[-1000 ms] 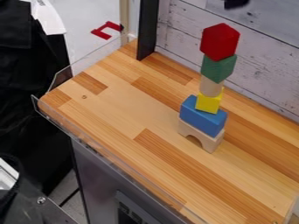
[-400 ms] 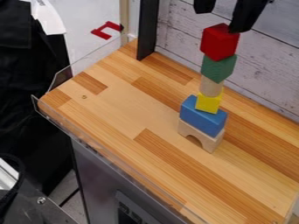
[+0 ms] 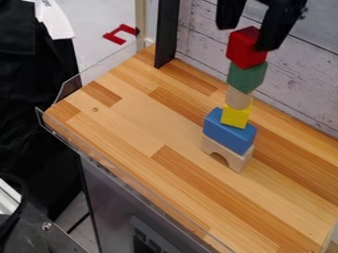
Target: Move the red cube from the green cube and put it on the left side of the table
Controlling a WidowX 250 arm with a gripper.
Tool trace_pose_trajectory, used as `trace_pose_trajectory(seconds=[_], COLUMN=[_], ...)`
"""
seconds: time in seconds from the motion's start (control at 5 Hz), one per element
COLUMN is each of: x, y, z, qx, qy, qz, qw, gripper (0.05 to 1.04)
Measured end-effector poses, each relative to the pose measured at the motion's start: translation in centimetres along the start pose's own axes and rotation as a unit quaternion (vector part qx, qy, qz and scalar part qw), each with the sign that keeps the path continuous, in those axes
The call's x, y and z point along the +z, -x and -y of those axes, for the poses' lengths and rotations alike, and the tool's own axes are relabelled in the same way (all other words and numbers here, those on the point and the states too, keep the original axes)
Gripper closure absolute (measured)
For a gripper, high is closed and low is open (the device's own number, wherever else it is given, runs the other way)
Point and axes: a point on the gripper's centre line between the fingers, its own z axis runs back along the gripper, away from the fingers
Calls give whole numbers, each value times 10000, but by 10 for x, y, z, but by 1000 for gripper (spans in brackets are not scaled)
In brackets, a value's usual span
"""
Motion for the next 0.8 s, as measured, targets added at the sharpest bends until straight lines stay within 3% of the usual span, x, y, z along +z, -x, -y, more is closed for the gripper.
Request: trace_pose_trajectory(seconds=[0.2, 0.4, 0.6, 0.8], x=[-8, -9, -9, 2], y=[-4, -7, -7, -9], z=[-2, -5, -5, -12], qx=[41, 101, 108, 204], qy=[43, 57, 81, 155], qz=[-30, 36, 41, 178], qw=[10000, 9999, 9999, 9995], gripper=[115, 392, 509, 509])
